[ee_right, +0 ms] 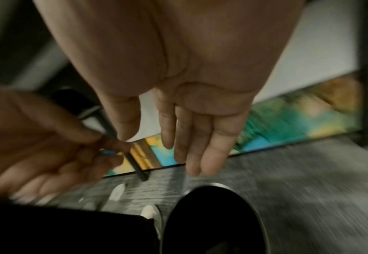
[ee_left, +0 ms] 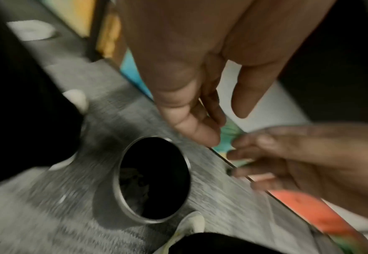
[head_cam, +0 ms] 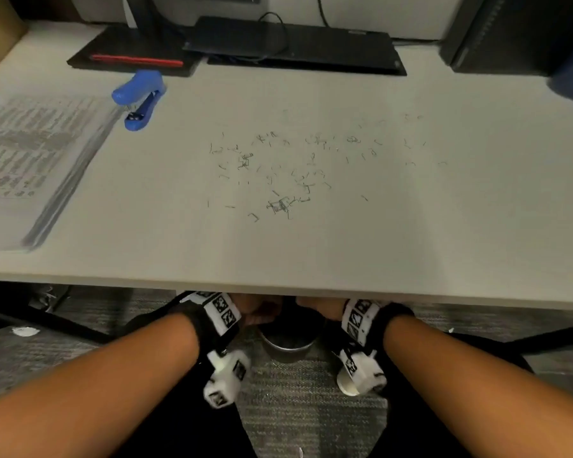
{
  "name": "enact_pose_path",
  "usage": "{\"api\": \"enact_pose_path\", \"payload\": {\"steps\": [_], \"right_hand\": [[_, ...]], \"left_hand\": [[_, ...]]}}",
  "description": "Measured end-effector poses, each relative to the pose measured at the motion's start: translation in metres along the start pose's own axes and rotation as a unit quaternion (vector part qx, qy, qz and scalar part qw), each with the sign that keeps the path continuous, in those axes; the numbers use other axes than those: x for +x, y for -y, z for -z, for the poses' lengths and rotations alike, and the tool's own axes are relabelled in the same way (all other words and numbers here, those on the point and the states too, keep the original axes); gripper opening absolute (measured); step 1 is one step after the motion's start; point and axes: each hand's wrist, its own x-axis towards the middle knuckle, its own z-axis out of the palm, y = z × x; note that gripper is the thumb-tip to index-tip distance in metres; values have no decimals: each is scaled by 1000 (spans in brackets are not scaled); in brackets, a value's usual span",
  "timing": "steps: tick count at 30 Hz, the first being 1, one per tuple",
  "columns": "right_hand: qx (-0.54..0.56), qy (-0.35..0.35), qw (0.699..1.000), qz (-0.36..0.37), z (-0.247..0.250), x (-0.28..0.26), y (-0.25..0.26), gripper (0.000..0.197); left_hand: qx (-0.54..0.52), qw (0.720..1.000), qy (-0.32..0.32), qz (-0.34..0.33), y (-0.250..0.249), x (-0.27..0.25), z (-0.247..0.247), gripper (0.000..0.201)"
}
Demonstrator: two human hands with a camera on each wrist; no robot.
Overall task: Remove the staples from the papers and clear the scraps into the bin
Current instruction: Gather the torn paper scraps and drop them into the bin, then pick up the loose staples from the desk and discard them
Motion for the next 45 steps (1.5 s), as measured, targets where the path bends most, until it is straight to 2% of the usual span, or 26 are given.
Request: {"api": "enact_pose_path", "payload": {"steps": [2, 3, 6, 8, 9, 11, 14, 16, 18, 20, 22, 24, 27, 29, 32, 34, 35, 38, 41, 45], "right_hand": [[-28, 0, 998, 63, 10, -26, 18, 15], [-80, 17, 994, 78, 14, -41, 27, 11], [-192, 118, 967, 122, 36, -97, 50, 36], [-183, 169, 960, 130, 61, -132, 64, 40], [-150, 181, 964, 127, 77, -146, 72, 42], [-19, 178, 977, 116, 111, -164, 77, 43], [215, 106, 962, 130, 161, -175, 73, 38], [378, 19, 917, 128, 185, -170, 62, 50], [540, -77, 834, 88, 196, -158, 52, 58], [640, -136, 755, 41, 192, -146, 46, 36], [679, -174, 713, 13, 184, -135, 40, 15], [704, -201, 681, 21, 175, -129, 33, 11], [734, -206, 646, 40, 171, -129, 26, 10], [745, -200, 635, 47, 171, -129, 22, 10], [750, -193, 631, 52, 172, -128, 21, 10], [747, -194, 634, 46, 172, -129, 23, 10], [742, -198, 639, 42, 172, -129, 25, 11], [715, -213, 665, 27, 173, -132, 32, 11], [696, -223, 682, 13, 174, -134, 38, 10], [687, -239, 687, 8, 171, -134, 39, 11]], "left_hand": [[40, 994, 102, -23, -16, -34, 2, 12], [61, 988, 142, -24, -19, -47, 6, 10], [111, 963, 230, -91, -50, -109, 22, 19], [99, 952, 250, -144, -75, -147, 41, 19], [89, 954, 228, -175, -89, -162, 53, 17], [74, 959, 143, -234, -116, -180, 77, 14], [105, 953, -71, -275, -142, -168, 116, 25], [147, 951, -160, -218, -155, -142, 141, 52], [154, 965, -179, -110, -164, -118, 161, 75], [119, 973, -191, -57, -175, -99, 171, 84], [116, 972, -198, -48, -187, -85, 166, 90], [233, 951, -203, -30, -200, -75, 148, 91], [431, 883, -185, -13, -210, -72, 106, 79], [478, 870, -122, -23, -210, -81, 84, 78], [469, 881, -54, -43, -209, -99, 90, 70], [470, 877, -86, -48, -214, -104, 109, 55], [482, 867, -118, -45, -217, -103, 118, 50], [499, 845, -190, -22, -220, -95, 141, 54], [500, 843, -200, -4, -219, -91, 134, 76], [534, 830, -157, -43, -228, -87, 94, 67]]}}
